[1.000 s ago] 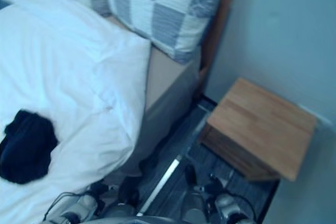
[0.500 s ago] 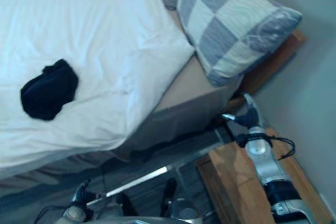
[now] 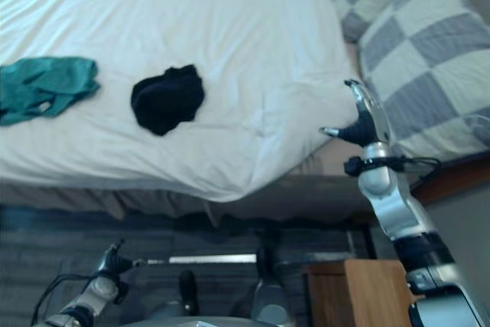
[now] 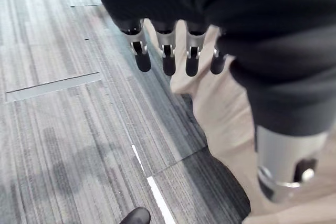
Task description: Tidy up the quilt and then pick up the clothes from the bed and put them into the laundry hamper.
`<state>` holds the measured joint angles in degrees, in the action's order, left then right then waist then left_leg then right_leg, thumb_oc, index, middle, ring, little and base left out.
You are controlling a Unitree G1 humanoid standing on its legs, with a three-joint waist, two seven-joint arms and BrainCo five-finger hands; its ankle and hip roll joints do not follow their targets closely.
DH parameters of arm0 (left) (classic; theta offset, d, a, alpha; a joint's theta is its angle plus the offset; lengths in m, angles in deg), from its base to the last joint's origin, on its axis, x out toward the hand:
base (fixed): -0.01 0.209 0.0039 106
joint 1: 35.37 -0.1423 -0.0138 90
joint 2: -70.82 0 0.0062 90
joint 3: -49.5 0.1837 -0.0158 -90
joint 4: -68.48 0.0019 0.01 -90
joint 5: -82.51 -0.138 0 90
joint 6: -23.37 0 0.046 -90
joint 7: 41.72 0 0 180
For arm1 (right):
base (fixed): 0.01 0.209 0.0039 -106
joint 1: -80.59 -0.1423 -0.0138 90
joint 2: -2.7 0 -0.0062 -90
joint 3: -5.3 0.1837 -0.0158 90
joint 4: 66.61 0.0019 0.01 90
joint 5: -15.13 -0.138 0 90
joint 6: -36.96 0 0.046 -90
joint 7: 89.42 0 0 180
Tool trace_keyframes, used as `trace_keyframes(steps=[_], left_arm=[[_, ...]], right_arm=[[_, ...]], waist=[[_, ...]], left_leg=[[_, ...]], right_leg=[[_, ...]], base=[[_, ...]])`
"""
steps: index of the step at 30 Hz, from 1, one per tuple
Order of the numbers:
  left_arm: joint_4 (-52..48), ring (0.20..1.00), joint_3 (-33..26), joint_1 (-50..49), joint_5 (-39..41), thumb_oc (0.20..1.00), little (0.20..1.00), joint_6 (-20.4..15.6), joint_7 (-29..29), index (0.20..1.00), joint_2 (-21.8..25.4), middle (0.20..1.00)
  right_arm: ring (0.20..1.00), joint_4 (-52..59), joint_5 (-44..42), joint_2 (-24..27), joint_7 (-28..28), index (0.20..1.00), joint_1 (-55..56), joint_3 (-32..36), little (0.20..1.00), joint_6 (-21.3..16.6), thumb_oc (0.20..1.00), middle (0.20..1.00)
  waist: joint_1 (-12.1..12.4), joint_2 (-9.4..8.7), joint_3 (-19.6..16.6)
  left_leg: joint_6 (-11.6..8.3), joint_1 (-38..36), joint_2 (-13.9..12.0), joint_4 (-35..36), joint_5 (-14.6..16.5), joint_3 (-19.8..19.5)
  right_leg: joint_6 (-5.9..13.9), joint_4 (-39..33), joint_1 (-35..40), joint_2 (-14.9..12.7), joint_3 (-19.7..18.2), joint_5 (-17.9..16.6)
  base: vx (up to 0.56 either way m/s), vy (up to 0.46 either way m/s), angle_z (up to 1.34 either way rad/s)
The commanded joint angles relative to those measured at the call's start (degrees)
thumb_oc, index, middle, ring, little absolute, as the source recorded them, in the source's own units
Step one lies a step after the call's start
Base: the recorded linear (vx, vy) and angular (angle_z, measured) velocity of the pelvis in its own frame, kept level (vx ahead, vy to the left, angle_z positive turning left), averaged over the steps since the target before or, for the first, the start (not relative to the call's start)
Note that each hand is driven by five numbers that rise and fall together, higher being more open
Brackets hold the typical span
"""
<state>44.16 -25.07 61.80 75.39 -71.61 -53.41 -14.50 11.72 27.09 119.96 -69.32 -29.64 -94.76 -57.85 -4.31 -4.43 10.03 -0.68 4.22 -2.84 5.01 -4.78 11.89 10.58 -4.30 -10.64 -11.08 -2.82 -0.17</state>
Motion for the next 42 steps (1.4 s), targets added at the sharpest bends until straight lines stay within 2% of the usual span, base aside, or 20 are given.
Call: trace_keyframes(steps=[1,6,8,9,14,19,22,23,24,25,27,28,29,30,32,36,38,40,41,42], left_arm=[[-0.8,1.0,-0.2,0.4,-0.4,1.0,1.0,-1.3,-2.1,1.0,1.9,1.0],[-0.8,1.0,2.3,3.6,0.2,1.0,1.0,-1.8,-3.1,1.0,1.6,1.0],[-1.3,1.0,5.2,5.8,0.5,1.0,1.0,-2.5,-3.8,1.0,2.4,1.0],[-1.8,1.0,5.5,5.9,0.7,1.0,1.0,-2.7,-3.8,1.0,2.4,1.0],[-3.2,1.0,6.7,6.1,2.2,1.0,1.0,-3.7,-3.3,1.0,2.5,1.0],[-3.9,1.0,6.2,4.7,2.6,1.0,1.0,-3.5,-2.1,1.0,2.3,1.0],[-3.9,1.0,4.9,3.5,2.7,1.0,1.0,-2.8,-1.9,1.0,0.9,1.0],[-3.3,1.0,3.6,2.8,2.6,1.0,1.0,-2.1,-1.4,1.0,-0.5,1.0],[-3.3,1.0,3.7,2.8,2.6,1.0,1.0,-2.1,-1.4,1.0,-0.4,1.0],[-2.3,1.0,2.7,2.1,1.6,1.0,1.0,-1.4,-0.9,1.0,-1.4,1.0],[-1.7,1.0,2.4,1.8,1.0,1.0,1.0,-1.0,-0.8,1.0,-1.8,1.0],[-0.9,1.0,1.4,1.3,0.4,1.0,1.0,-0.4,-0.4,1.0,-2.0,1.0],[-0.6,1.0,1.1,1.6,0.3,1.0,1.0,-0.1,-0.4,1.0,-2.3,1.0],[-0.6,1.0,1.2,1.6,0.3,1.0,1.0,-0.1,-0.4,1.0,-2.3,1.0],[0.2,1.0,0.4,1.5,1.1,1.0,1.0,0.8,0.1,1.0,-2.0,1.0],[0.5,1.0,-0.2,1.1,1.6,1.0,1.0,1.2,0.2,1.0,-1.3,1.0],[0.5,1.0,-1.8,0.6,2.9,1.0,1.0,1.6,1.0,1.0,0.8,1.0],[0.0,1.0,-2.0,0.2,3.0,1.0,1.0,1.4,1.1,1.0,1.3,1.0],[-1.2,1.0,-2.7,-0.7,3.1,1.0,1.0,1.3,1.3,1.0,1.8,1.0],[-1.2,1.0,-2.7,-0.7,3.1,1.0,1.0,1.3,1.3,1.0,1.8,1.0]], right_arm=[[1.0,-3.1,4.0,1.6,0.8,1.0,-12.6,-3.7,1.0,0.5,1.0,1.0],[1.0,-9.2,4.0,2.0,0.5,1.0,-24.5,-11.8,1.0,1.1,1.0,1.0],[1.0,-18.4,2.7,2.3,0.7,1.0,-33.9,-18.1,1.0,1.2,1.0,1.0],[0.2,-21.2,2.4,2.2,0.5,0.2,-36.4,-20.0,0.2,1.3,0.2,0.2],[0.2,-34.4,1.2,0.5,-2.4,0.2,-41.7,-27.7,0.2,1.1,0.2,0.2],[0.2,-35.1,1.2,-1.2,-3.2,0.2,-37.3,-26.5,0.2,1.4,0.2,0.2],[0.2,-30.8,0.0,-3.1,-3.0,0.2,-26.4,-20.9,0.2,1.6,0.2,0.2],[0.2,-27.3,-0.4,-4.8,-3.2,0.2,-15.5,-15.0,0.2,1.4,0.2,0.2],[0.2,-27.3,-0.4,-4.7,-3.2,0.2,-15.4,-14.9,0.2,1.5,0.2,0.2],[0.2,-26.6,-1.0,-5.8,-2.9,0.2,-7.0,-9.4,0.2,1.5,0.2,0.2],[0.2,-26.7,-1.2,-6.4,-2.8,0.2,-3.2,-6.9,0.2,1.8,0.2,0.2],[0.504,-28.0,-1.9,-7.8,-2.4,0.504,3.6,-2.5,0.504,2.3,0.504,0.504],[1.0,-30.4,-3.3,-9.4,-1.8,1.0,6.3,-0.4,1.0,2.4,1.0,1.0],[1.0,-30.4,-3.3,-9.5,-1.8,1.0,6.4,-0.4,1.0,2.4,1.0,1.0],[1.0,-38.2,-12.9,-13.6,-1.8,1.0,13.8,7.0,1.0,2.8,1.0,1.0],[1.0,-44.1,-18.4,-14.9,-1.5,1.0,17.4,11.9,1.0,2.9,1.0,1.0],[1.0,-45.1,-23.5,-11.5,-0.6,1.0,19.8,18.5,1.0,3.0,1.0,1.0],[1.0,-43.7,-23.6,-9.9,0.1,1.0,20.3,20.3,1.0,2.7,1.0,1.0],[0.586,-36.3,-23.9,-7.1,1.6,0.586,21.4,24.2,0.586,1.8,0.586,0.586],[0.586,-36.3,-23.9,-7.1,1.6,0.586,21.5,24.2,0.586,1.9,0.586,0.586]], waist=[[2.3,-1.0,3.4],[3.1,0.34,7.3],[3.8,1.75,10.1],[3.8,2.3,10.4],[4.6,4.57,12.1],[4.6,5.03,10.9],[3.6,4.7,8.9],[2.4,4.44,7.2],[2.4,4.4,7.1],[1.4,4.13,5.0],[0.9,3.89,3.9],[0.1,3.41,2.1],[-0.4,3.25,1.5],[-0.4,3.2,1.3],[-2.1,2.64,-1.4],[-3.1,2.44,-2.8],[-4.0,2.38,-3.5],[-4.1,2.43,-3.5],[-4.5,2.65,-3.4],[-4.5,2.65,-3.4]], left_leg=[[-3.95,-6.2,-5.1,0.0,5.2,3.6],[-5.04,-1.8,-6.4,-1.0,3.4,1.8],[-5.8,2.9,-7.1,-1.1,1.6,0.8],[-5.97,4.2,-7.4,-1.0,1.1,0.6],[-6.73,8.3,-8.2,-0.8,-0.5,0.2],[-6.96,7.2,-8.4,-0.4,-0.7,0.5],[-7.06,4.7,-8.6,0.0,0.0,0.4],[-7.04,2.1,-8.6,0.0,1.0,0.3],[-7.03,2.3,-8.6,0.0,0.9,0.3],[-7.01,0.3,-8.4,0.0,1.7,0.3],[-7.05,-0.5,-8.4,0.0,2.0,0.3],[-7.08,-2.1,-8.6,0.0,2.4,0.6],[-7.15,-3.0,-8.7,0.0,2.7,0.9],[-7.13,-2.8,-8.6,0.0,2.6,0.9],[-7.22,-4.6,-8.9,0.0,3.2,1.7],[-7.31,-5.9,-9.1,0.0,3.7,2.3],[-7.49,-6.9,-9.2,0.0,4.0,2.7],[-7.47,-7.1,-9.1,0.0,4.1,2.8],[-7.46,-7.3,-9.0,0.0,4.2,2.9],[-7.46,-7.3,-9.0,0.0,4.2,2.9]], right_leg=[[0.39,2.5,1.8,-0.9,3.7,-3.8],[-0.61,3.5,-1.0,0.2,5.1,-3.8],[-0.93,5.1,-5.2,0.3,6.5,-3.9],[-1.09,5.8,-6.7,0.2,6.8,-3.7],[-1.61,8.2,-11.4,0.4,7.7,-3.0],[-1.95,7.5,-10.2,1.1,7.8,-2.8],[-2.22,5.3,-6.5,1.8,8.1,-2.6],[-2.26,3.6,-3.0,2.2,8.6,-2.6],[-2.27,3.5,-3.1,2.1,8.6,-2.7],[-2.19,1.5,-0.1,2.1,9.0,-3.0],[-2.11,0.7,1.1,2.1,9.3,-3.1],[-1.98,-0.2,3.0,2.0,9.3,-3.3],[-1.85,-0.4,4.0,2.1,9.3,-3.2],[-1.87,-0.5,3.8,2.0,9.3,-3.4],[-1.44,-0.7,5.5,2.0,9.0,-3.3],[-1.19,-0.7,6.5,2.0,8.7,-3.1],[-0.88,-0.7,7.5,1.9,8.5,-2.9],[-0.84,-0.7,7.7,1.9,8.5,-2.9],[-0.75,-0.7,7.7,1.9,8.3,-2.9],[-0.75,-0.7,7.8,1.9,8.3,-2.9]], base=[[0.04,-0.126,0.51],[-0.06,-0.159,0.13],[-0.11,-0.141,0.19],[-0.12,-0.134,0.17],[-0.02,-0.068,0.17],[0.04,-0.026,0.08],[0.09,-0.024,0.08],[0.13,-0.022,0.05],[0.21,-0.005,0.09],[0.16,0.005,0.03],[0.14,0.006,-0.06],[0.1,0.014,-0.12],[0.1,0.014,-0.13],[0.09,0.017,-0.12],[0.08,0.031,-0.22],[0.05,0.033,-0.11],[0.05,0.051,-0.13],[0.02,0.042,-0.08],[0.02,0.043,-0.07],[0.01,0.041,-0.12]])
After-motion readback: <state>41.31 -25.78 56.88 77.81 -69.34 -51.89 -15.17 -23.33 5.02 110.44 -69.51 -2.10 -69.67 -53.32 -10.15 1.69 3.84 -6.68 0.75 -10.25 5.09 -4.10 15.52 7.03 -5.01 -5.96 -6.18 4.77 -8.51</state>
